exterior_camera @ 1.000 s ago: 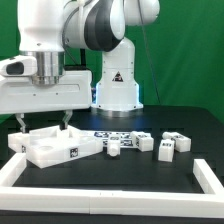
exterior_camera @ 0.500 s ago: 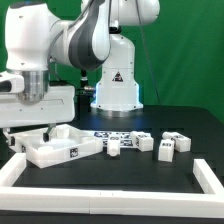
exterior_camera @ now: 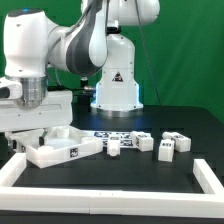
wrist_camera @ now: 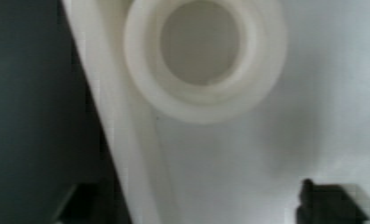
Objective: Assemble one leg
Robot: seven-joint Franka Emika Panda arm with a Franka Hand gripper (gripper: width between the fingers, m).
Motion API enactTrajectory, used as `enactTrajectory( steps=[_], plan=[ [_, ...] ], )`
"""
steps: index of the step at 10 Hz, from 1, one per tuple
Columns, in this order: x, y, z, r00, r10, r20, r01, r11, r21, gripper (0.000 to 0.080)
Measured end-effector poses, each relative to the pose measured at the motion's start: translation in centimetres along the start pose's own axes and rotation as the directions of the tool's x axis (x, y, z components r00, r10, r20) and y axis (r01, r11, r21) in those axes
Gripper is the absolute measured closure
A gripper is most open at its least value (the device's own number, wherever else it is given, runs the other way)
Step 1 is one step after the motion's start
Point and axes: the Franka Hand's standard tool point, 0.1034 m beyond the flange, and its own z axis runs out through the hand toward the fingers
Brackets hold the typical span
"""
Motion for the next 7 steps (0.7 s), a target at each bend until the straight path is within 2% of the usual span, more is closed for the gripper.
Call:
enactTrajectory(
  steps=[1, 2, 3, 4, 5, 7],
  plan=[
    [0.0, 0.0, 0.0, 1.000, 0.000, 0.000, 0.000, 1.000, 0.000, 0.0338],
    [0.0, 0.0, 0.0, 1.000, 0.000, 0.000, 0.000, 1.000, 0.000, 0.0539],
    [0.0, 0.0, 0.0, 1.000, 0.000, 0.000, 0.000, 1.000, 0.000, 0.0674],
    [-0.1, 0.1, -0.1, 1.000, 0.001, 0.000, -0.001, 1.000, -0.001, 0.0674],
    [-0.6, 0.3, -0.4, 1.000, 0.006, -0.001, -0.006, 1.000, -0.003, 0.0745],
    [-2.2, 1.2, -1.3, 0.999, 0.032, 0.003, -0.032, 0.999, -0.006, 0.0745]
  ],
)
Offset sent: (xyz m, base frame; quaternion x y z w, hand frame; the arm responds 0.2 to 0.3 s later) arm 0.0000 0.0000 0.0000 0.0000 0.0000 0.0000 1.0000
